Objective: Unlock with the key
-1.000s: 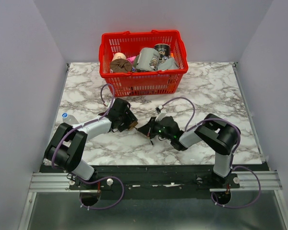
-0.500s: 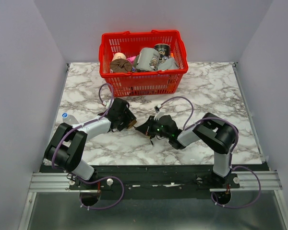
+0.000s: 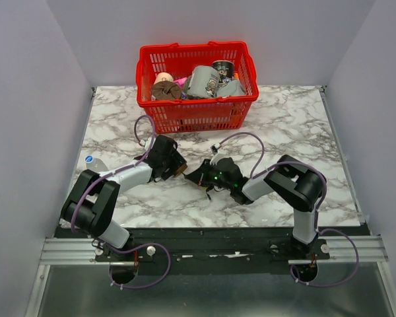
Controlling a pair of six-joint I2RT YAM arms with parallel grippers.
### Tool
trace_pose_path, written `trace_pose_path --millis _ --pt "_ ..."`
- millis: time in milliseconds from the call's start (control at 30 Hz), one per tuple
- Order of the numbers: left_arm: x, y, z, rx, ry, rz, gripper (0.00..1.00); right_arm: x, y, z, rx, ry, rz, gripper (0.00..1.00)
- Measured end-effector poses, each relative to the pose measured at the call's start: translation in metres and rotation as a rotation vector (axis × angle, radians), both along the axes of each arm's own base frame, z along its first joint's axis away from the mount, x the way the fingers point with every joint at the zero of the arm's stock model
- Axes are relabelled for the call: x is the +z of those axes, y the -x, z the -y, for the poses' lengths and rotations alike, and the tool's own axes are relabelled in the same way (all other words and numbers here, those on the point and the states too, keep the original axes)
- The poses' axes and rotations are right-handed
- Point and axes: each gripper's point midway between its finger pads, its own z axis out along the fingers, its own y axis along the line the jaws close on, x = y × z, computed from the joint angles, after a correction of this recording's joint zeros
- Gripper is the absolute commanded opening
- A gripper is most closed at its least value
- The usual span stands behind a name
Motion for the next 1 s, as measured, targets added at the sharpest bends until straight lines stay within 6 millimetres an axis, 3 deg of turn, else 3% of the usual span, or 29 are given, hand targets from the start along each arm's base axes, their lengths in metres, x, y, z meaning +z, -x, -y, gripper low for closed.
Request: trace_pose_path --millis 1000 --pt "0.002 0.003 0.010 -0.015 0.050 0.015 0.00 -0.003 -0.016 0.002 -0.057 0.010 0.008 0.01"
